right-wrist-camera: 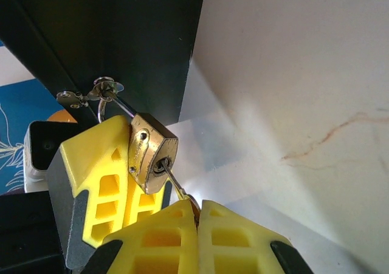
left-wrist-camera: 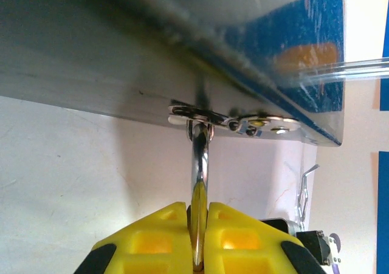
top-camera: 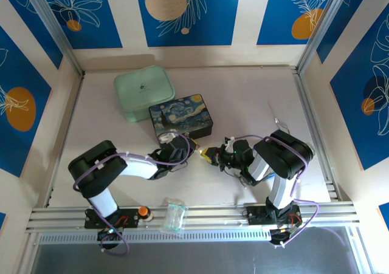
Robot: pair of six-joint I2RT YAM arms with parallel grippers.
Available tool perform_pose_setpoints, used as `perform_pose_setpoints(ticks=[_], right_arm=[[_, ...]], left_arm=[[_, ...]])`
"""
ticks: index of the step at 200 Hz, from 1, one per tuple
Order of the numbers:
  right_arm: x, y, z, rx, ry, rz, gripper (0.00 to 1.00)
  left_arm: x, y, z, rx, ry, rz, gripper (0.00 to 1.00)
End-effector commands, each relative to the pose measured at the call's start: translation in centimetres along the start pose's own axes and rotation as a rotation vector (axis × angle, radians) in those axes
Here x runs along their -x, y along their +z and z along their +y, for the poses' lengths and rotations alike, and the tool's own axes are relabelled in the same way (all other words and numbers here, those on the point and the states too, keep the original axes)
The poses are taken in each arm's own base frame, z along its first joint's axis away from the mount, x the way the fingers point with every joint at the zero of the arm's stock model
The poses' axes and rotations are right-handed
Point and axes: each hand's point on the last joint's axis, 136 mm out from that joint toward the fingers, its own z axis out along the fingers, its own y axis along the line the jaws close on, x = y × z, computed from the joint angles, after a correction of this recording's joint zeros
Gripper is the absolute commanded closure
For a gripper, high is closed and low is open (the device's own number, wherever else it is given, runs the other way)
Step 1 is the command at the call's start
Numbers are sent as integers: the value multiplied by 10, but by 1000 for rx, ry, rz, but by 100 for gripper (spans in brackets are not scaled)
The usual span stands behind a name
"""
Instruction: Unlock a padlock with a key
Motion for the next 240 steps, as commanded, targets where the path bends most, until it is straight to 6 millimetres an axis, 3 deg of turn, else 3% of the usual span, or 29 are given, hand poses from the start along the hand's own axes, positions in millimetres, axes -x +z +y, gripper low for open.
perform_pose_setpoints(ticks=[1, 29, 67, 109, 156, 200, 240], right_arm=[[-1, 5, 34, 119, -80, 72, 100], [6, -2, 37, 133, -90, 106, 100], [6, -4, 30, 113, -73, 167, 100], [12, -4, 23, 115, -21, 214, 100], [15, -6, 21, 106, -26, 199, 100], [20, -3, 37, 134, -51, 143, 100], [7, 8, 43, 74, -114, 153, 100]], left_arm=[[-35, -10, -33, -135, -23, 166, 100], [-38, -14, -40, -168, 0, 194, 100], [-39, -13, -35, -183, -13, 199, 100], [-47, -13, -55, -298, -33, 241, 100], [-54, -11, -53, -281, -40, 267, 100], [-57, -16, -49, -207, 13, 276, 100], [-61, -14, -52, -204, 9, 302, 100]])
